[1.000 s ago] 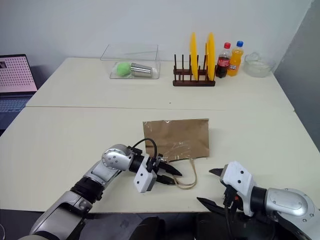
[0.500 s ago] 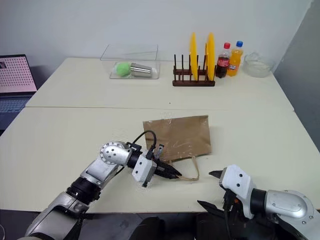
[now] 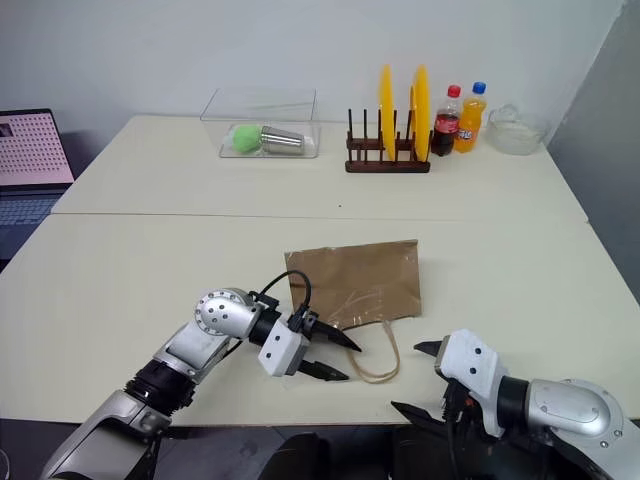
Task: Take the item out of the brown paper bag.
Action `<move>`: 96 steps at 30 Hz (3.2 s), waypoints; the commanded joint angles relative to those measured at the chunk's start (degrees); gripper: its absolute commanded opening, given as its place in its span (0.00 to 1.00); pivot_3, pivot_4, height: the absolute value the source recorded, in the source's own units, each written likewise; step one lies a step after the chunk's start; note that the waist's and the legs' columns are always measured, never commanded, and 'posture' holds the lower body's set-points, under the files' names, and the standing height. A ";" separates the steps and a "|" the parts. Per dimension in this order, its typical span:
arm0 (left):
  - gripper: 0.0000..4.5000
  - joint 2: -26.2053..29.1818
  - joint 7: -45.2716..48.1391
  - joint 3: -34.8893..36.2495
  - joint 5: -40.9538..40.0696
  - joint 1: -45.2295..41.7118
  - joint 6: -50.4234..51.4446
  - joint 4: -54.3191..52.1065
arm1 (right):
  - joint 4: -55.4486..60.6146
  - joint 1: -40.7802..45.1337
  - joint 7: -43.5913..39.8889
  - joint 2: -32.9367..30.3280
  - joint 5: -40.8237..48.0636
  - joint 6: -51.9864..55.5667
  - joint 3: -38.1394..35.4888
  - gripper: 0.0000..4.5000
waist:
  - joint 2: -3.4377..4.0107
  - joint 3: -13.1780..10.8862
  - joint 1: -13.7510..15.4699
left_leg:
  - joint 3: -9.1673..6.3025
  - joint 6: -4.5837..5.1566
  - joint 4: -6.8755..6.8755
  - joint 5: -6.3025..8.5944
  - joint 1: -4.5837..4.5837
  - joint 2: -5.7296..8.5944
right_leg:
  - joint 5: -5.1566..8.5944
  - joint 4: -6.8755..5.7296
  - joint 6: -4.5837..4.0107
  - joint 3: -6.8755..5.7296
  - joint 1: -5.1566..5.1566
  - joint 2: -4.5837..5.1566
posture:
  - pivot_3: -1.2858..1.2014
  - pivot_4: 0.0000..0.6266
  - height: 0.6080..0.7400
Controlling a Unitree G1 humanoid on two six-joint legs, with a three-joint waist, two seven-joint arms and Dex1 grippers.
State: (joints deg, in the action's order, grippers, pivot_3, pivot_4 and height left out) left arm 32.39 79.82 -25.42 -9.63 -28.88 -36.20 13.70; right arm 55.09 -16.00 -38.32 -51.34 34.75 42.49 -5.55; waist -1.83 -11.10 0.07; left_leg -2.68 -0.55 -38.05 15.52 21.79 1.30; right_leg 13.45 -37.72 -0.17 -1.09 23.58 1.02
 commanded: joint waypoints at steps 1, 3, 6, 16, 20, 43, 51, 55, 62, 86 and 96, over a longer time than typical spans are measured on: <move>0.47 -0.54 -2.87 2.84 2.18 -2.07 -6.79 3.24 | 3.81 0.57 0.56 -0.21 0.95 0.16 -0.57 1.00 | 0.00 0.00 0.05 | 0.01 0.00 0.00 0.00 0.00 0.00 | 0.00 0.00 0.00 0.00 0.00 0.00 | 0.52 0.24 1.00; 0.47 -0.91 -3.81 3.07 3.01 -2.80 -8.21 5.09 | 3.90 0.64 0.67 -0.24 1.21 0.37 -0.61 1.00 | 0.00 0.00 0.10 | 0.00 0.00 -0.02 0.00 0.01 0.00 | 0.00 0.00 0.00 -0.01 -0.01 0.01 | 0.52 0.24 1.00; 0.47 -1.64 -4.67 2.37 4.48 -3.51 -10.83 7.42 | 3.86 1.18 0.69 -0.42 1.63 0.68 -0.43 1.00 | 0.00 0.00 0.09 | 0.01 0.00 -0.02 0.00 0.01 0.01 | 0.00 0.01 0.00 0.00 -0.01 0.01 | 0.52 0.24 1.00; 0.47 -3.47 -6.60 0.81 7.48 -4.57 -14.38 11.55 | 3.73 1.46 0.87 -0.96 2.36 1.03 -1.19 1.00 | 0.00 0.00 0.07 | -0.01 0.00 -0.01 0.00 0.00 0.00 | 0.00 0.00 0.00 -0.02 -0.01 0.01 | 0.52 0.24 1.00; 0.47 -3.15 -5.43 0.59 6.22 -4.66 -14.89 11.87 | 3.84 1.32 1.07 -1.14 2.63 1.13 -1.40 1.00 | 0.00 0.00 0.07 | 0.00 0.00 -0.02 0.00 0.01 0.01 | 0.00 0.00 0.00 -0.03 -0.02 0.01 | 0.52 0.24 1.00; 0.47 -4.54 -4.80 -0.51 4.33 -3.71 -15.06 10.79 | 3.29 2.33 1.03 -1.78 2.98 1.39 -1.10 1.00 | 0.00 0.00 0.06 | -0.02 0.00 -0.02 0.00 0.00 0.01 | 0.00 0.00 0.00 -0.03 -0.04 0.01 | 0.52 0.24 1.00; 0.47 -5.95 -5.97 0.05 3.78 -4.62 -13.14 11.02 | 3.49 1.88 1.00 -2.05 2.91 1.28 -1.44 1.00 | 0.00 0.00 0.06 | -0.01 0.00 -0.02 0.00 0.00 0.01 | 0.00 0.00 0.00 -0.04 -0.04 0.01 | 0.52 0.24 1.00; 0.38 -6.43 -5.81 -0.11 3.16 -4.94 -12.14 10.76 | 3.32 2.02 0.88 -2.14 2.66 0.99 -1.26 1.00 | 0.00 0.00 0.06 | -0.02 0.00 -0.02 0.00 0.00 0.01 | 0.00 0.00 0.00 -0.04 -0.04 0.01 | 0.52 0.24 1.00; 0.00 -6.44 -4.88 -0.38 2.38 -4.54 -10.04 9.38 | 3.21 2.54 1.04 -2.29 2.06 0.68 -0.93 1.00 | -0.01 0.00 0.05 | -0.01 0.00 -0.02 0.00 0.00 0.01 | 0.00 0.00 0.00 -0.04 -0.04 0.01 | 0.52 0.24 1.00; 0.00 -6.79 -6.65 4.51 -2.88 -4.69 7.38 2.30 | 2.31 2.80 1.21 0.06 -1.07 -3.08 0.04 1.00 | 0.00 0.00 0.03 | -0.03 0.00 -0.02 0.00 -0.01 0.01 | 0.00 0.00 0.00 -0.04 -0.04 0.00 | 0.52 0.24 1.00; 0.00 -9.22 -10.10 9.20 -5.11 -7.10 18.87 1.10 | 3.41 0.43 -1.03 -1.99 -4.66 -6.06 -2.40 1.00 | -0.01 0.00 0.02 | -0.03 0.00 -0.03 0.00 0.00 0.02 | 0.00 0.00 0.00 -0.04 -0.04 0.00 | 0.52 0.24 1.00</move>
State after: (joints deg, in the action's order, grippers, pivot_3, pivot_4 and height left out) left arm 23.75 70.72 -17.73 -13.37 -34.72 -18.90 17.30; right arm 55.09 -15.35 -38.43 -52.66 30.55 38.08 -5.89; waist -1.83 -11.10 0.09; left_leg -2.71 -0.55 -38.09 15.52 21.78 1.32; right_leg 13.44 -37.72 -0.17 -1.13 23.54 1.02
